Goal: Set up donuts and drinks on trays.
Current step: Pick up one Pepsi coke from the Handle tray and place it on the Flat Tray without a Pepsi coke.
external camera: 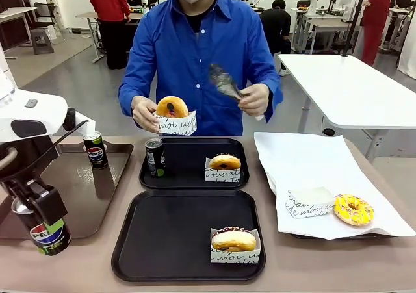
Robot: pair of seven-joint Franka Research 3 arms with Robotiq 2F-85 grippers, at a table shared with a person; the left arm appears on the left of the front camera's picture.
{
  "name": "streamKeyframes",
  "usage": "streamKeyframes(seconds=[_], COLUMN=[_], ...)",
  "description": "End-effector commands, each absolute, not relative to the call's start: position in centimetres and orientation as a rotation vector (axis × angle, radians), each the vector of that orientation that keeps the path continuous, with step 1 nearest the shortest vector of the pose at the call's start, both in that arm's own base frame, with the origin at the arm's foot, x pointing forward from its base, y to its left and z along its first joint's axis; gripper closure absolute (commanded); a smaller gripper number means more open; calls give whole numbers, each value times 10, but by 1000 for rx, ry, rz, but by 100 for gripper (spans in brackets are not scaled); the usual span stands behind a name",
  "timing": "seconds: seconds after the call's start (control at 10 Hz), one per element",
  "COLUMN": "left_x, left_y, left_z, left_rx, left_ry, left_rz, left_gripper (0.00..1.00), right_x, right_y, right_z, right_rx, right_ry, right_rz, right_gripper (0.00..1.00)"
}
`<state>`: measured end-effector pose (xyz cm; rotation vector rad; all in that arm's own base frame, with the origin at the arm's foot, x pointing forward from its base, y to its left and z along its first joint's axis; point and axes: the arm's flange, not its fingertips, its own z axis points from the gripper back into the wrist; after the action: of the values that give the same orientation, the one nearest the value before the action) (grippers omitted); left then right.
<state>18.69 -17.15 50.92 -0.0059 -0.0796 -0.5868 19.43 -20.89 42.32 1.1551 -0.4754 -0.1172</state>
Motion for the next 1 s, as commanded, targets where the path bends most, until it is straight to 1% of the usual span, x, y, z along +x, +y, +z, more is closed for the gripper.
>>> streamKeyframes(seconds=[0.0, 0.9], left_x=[185, 185], left_y=[-172, -172], left_z=[511, 511], left_rx=[-8, -8], left_ry=[-78, -78], left_rz=[-591, -591], left_gripper=[41, 41], right_x=[196, 196], right_y=[-210, -210], right_z=[424, 424], right_rx=[1171, 1171], right_ry=[-499, -499], right_rz=[-109, -109], right_gripper=[0, 0])
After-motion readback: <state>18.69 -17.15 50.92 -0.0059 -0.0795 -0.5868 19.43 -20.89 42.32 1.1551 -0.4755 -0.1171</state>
